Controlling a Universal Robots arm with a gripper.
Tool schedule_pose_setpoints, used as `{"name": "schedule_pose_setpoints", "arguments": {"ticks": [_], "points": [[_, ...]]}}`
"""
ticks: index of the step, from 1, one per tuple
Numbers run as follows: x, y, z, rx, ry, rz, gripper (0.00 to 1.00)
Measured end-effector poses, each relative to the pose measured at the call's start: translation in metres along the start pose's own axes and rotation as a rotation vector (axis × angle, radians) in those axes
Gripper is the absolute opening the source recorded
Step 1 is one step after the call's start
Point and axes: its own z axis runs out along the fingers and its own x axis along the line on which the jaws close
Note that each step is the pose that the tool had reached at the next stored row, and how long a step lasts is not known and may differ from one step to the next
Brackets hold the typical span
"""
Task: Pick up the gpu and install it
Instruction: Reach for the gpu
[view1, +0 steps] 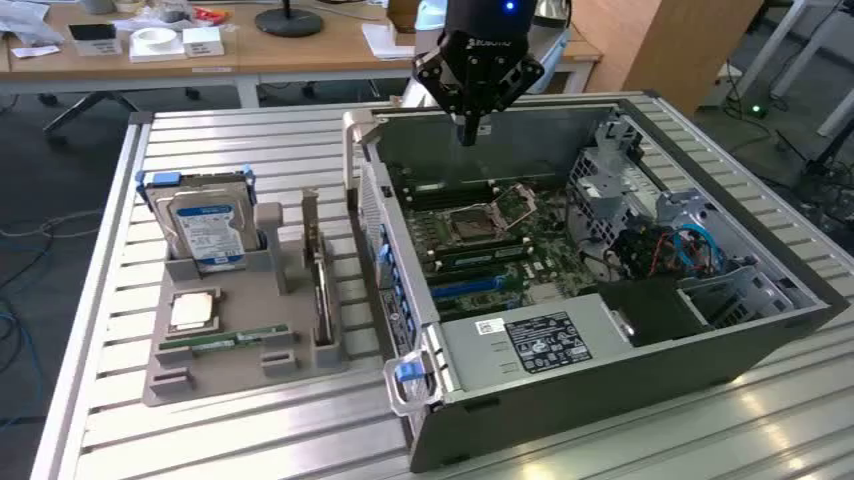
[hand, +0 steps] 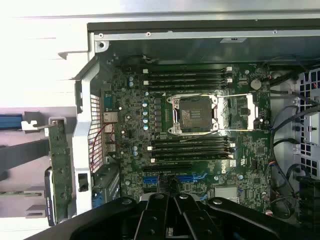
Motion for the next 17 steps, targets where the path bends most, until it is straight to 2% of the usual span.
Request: {"name": "schedule_pose_setpoints", "arguments": {"ticks": [13, 17], "points": [[0.0002, 0.0000, 0.0000, 0.0000, -0.0001, 0.000, 0.11], [0.0062, -0.0005, 0.0000, -0.0001, -0.0002, 0.000, 0.11]]}}
